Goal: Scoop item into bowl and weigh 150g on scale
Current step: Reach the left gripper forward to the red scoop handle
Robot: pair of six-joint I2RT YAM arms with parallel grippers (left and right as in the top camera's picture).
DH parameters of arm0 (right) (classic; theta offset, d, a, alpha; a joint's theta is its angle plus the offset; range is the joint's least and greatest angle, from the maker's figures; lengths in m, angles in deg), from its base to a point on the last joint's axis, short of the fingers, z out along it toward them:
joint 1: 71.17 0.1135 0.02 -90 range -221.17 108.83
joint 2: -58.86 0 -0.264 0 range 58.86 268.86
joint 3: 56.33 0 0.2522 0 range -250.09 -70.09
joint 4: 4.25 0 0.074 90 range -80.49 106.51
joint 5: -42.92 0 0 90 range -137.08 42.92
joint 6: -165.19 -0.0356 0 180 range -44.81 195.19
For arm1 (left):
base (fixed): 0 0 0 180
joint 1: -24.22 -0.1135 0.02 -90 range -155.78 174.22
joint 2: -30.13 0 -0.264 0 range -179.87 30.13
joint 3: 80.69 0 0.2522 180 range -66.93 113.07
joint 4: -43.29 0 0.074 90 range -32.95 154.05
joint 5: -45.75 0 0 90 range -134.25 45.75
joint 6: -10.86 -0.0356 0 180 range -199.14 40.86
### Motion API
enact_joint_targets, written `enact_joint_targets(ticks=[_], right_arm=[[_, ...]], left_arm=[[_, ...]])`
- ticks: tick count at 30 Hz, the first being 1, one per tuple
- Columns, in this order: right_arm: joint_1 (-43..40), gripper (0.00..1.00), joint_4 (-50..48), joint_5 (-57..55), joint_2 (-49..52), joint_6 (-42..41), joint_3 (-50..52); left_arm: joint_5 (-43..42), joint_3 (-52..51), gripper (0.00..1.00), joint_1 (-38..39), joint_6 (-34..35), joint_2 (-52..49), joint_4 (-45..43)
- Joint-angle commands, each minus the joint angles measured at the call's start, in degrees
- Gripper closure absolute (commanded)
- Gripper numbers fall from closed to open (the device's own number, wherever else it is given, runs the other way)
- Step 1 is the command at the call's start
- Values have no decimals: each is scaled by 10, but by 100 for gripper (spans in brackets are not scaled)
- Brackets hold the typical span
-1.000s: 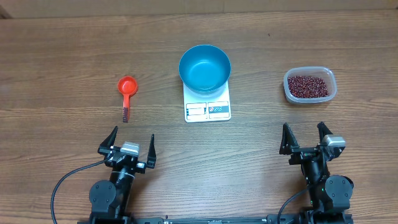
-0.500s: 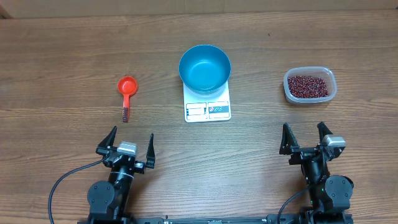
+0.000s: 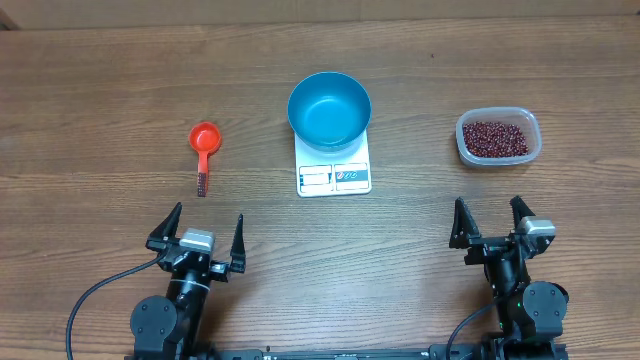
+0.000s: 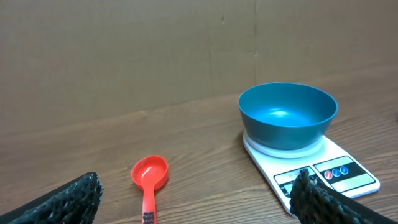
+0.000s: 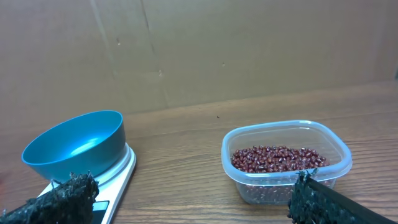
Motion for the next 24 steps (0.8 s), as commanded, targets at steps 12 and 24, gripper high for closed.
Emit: enact_joint_targets(ticks=[12, 24], right_arm=[[5, 0, -4, -3, -6, 2, 6], [5, 0, -4, -3, -6, 2, 6]], left_arm=[[-1, 78, 0, -3, 25, -117, 2], [-22, 243, 0, -3, 25, -362, 63]])
